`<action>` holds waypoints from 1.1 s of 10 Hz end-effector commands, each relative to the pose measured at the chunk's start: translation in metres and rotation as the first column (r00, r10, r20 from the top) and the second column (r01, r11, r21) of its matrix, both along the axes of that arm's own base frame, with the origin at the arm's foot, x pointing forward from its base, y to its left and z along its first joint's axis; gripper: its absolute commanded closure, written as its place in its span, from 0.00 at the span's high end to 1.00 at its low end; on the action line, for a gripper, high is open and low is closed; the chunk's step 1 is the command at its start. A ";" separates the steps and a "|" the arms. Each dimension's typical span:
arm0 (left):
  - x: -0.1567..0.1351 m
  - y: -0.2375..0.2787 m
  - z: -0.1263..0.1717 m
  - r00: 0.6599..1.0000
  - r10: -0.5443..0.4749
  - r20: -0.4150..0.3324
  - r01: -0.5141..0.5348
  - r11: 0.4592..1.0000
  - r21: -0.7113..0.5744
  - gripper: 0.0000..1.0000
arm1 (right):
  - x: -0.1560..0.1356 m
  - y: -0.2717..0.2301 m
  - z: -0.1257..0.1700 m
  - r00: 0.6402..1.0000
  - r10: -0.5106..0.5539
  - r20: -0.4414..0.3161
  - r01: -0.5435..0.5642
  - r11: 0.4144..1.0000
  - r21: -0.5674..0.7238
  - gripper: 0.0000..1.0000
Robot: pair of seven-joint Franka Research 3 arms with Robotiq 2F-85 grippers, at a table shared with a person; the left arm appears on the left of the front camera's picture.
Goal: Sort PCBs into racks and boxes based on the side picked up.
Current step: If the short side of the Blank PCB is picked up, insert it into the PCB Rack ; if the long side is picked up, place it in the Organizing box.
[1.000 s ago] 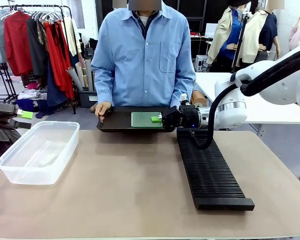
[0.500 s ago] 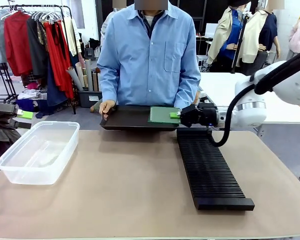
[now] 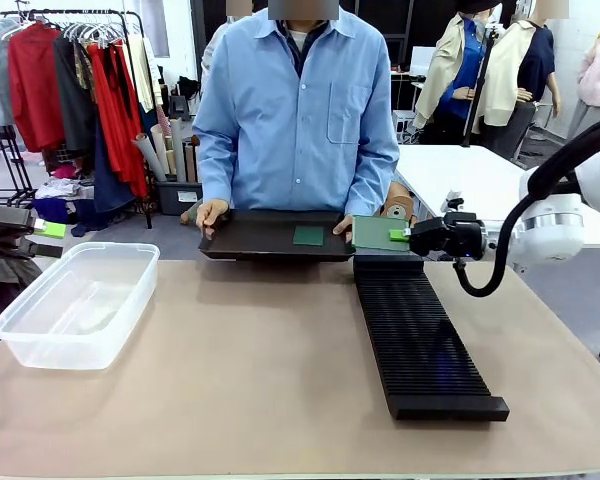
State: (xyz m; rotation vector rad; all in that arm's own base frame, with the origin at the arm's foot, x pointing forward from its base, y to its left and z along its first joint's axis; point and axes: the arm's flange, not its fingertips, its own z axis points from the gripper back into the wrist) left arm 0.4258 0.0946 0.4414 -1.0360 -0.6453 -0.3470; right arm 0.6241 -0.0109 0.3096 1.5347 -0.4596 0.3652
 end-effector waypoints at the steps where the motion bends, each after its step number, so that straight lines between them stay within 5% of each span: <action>1: 0.000 0.000 0.002 1.000 0.003 0.005 -0.003 1.000 -0.003 1.00 | 0.002 -0.013 0.005 0.998 0.019 0.065 -0.017 1.000 -0.022 0.00; 4: 0.000 0.000 0.002 1.000 0.003 0.005 -0.003 1.000 -0.003 1.00 | -0.006 -0.044 0.012 0.992 -0.004 0.123 0.010 0.999 -0.045 0.00; 6: 0.000 0.000 0.002 1.000 0.003 0.005 -0.003 1.000 -0.003 1.00 | -0.014 -0.049 0.011 0.972 -0.033 0.232 0.040 0.999 -0.023 0.00; 11: 0.000 0.000 0.002 1.000 0.003 0.005 -0.003 1.000 -0.003 1.00 | -0.029 -0.039 0.006 0.856 -0.090 0.509 0.140 0.988 -0.060 0.00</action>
